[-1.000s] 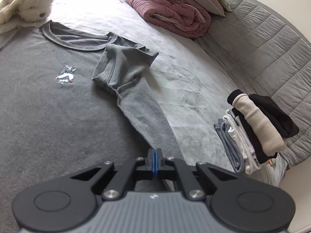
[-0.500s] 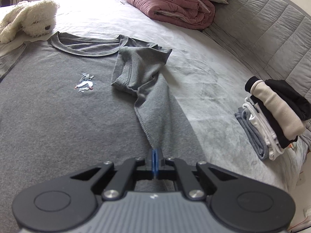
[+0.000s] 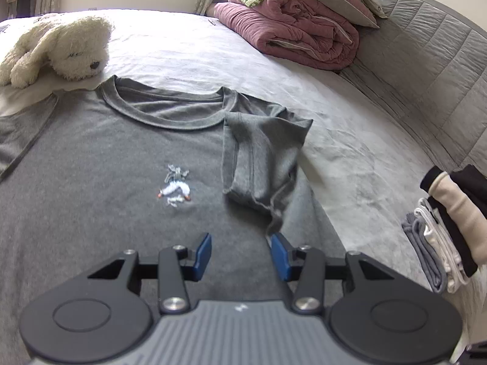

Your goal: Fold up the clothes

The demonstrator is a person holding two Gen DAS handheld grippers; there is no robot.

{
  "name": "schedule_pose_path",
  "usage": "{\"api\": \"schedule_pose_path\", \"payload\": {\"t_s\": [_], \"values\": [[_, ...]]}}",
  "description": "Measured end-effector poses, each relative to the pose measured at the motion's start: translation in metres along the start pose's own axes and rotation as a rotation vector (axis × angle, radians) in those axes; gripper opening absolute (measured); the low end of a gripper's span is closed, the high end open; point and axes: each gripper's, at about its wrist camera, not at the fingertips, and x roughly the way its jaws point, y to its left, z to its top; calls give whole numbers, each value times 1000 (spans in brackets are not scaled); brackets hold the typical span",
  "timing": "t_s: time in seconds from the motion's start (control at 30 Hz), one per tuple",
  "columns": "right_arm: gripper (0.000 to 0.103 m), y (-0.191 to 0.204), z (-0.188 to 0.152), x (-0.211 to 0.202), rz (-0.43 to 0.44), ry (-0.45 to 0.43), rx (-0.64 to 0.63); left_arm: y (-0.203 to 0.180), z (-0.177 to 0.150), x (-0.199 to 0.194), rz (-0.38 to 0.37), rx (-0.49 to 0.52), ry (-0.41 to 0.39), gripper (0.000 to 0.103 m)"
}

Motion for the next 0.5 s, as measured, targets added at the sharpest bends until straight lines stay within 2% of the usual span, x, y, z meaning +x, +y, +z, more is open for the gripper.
{"api": "schedule_pose_path", "payload": {"t_s": [0.13, 0.23, 0.3, 0.37, 0.5], "values": [[41, -24, 53, 22, -33, -88, -14, 13, 22, 20, 2, -8, -48, 44], [41, -41, 89, 45, -30, -133, -32, 23, 36, 35, -44, -50, -66, 42], [41, -51, 110, 61, -10, -161, -36, 25, 43, 43, -78, -72, -72, 41], [41, -64, 132, 81, 27, -183, -15, 24, 46, 50, -114, -84, -78, 34], [37, -93, 168, 120, 124, -228, 85, 21, 47, 64, -144, -105, -100, 33]]}}
